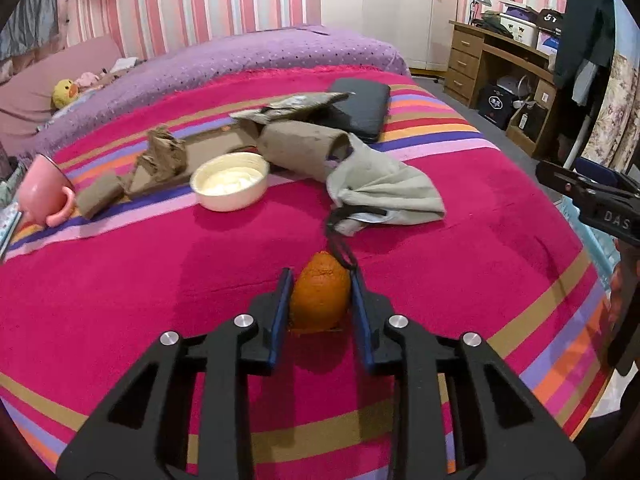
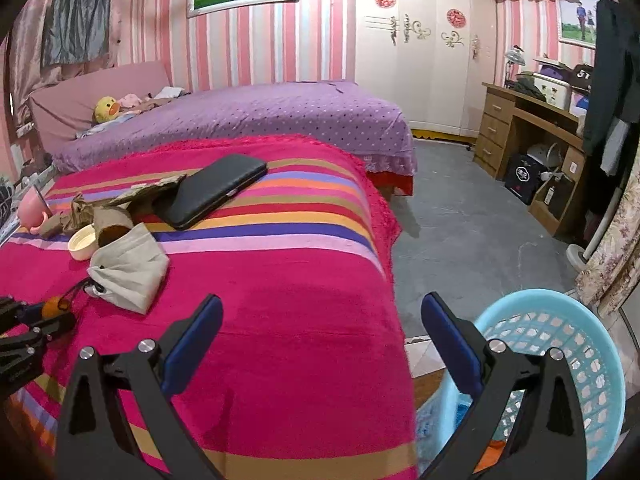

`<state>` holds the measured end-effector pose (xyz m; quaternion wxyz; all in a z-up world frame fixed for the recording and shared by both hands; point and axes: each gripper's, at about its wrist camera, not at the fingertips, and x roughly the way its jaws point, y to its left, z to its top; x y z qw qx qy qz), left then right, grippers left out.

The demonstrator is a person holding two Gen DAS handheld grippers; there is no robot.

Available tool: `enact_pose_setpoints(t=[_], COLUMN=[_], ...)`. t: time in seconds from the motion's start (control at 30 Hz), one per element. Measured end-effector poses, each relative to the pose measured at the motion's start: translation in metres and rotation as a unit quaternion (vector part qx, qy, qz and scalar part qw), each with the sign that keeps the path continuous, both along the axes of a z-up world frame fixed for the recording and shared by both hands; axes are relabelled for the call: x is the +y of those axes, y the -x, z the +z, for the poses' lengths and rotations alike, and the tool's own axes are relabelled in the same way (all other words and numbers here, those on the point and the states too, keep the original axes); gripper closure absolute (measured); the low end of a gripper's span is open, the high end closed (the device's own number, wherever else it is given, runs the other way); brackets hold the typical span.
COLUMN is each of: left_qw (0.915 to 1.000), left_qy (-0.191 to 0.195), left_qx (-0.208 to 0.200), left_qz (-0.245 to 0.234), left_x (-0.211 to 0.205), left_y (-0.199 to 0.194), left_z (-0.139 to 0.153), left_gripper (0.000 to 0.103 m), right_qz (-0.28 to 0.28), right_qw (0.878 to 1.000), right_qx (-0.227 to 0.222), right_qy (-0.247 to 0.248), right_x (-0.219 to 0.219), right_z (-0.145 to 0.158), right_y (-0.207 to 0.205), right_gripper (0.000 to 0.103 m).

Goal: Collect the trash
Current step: 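Move the left tool back to the bed and grasp the tangerine, then grasp the beige cloth pouch with the right tool while the left tool holds the tangerine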

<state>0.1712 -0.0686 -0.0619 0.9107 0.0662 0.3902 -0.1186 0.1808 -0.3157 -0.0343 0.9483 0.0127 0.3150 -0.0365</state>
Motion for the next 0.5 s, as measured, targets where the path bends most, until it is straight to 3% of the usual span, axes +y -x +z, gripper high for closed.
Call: enact_pose_setpoints(t=[0.27,0.5], left_qw=[0.9981,0.991], left_qy=[-0.013,-0.009], left_qx=[-0.015,-0.043], left_qz=[0.058,0.127], left_x=[0.044,0.085], left_y=[-0.005,-0.017], left_z=[0.005,0.018], left_gripper=[0.076,0.076], right_qz=[0.038,0.087], right_qw=[0.999,0.996], right_qx=[0.002,0.016], right_qy=[0.009,-0.001], right_x=[0.039,0.084], right_z=[0.001,-0.001], right_y=[-0.008,-0.022], right_gripper=[0.006,0.006])
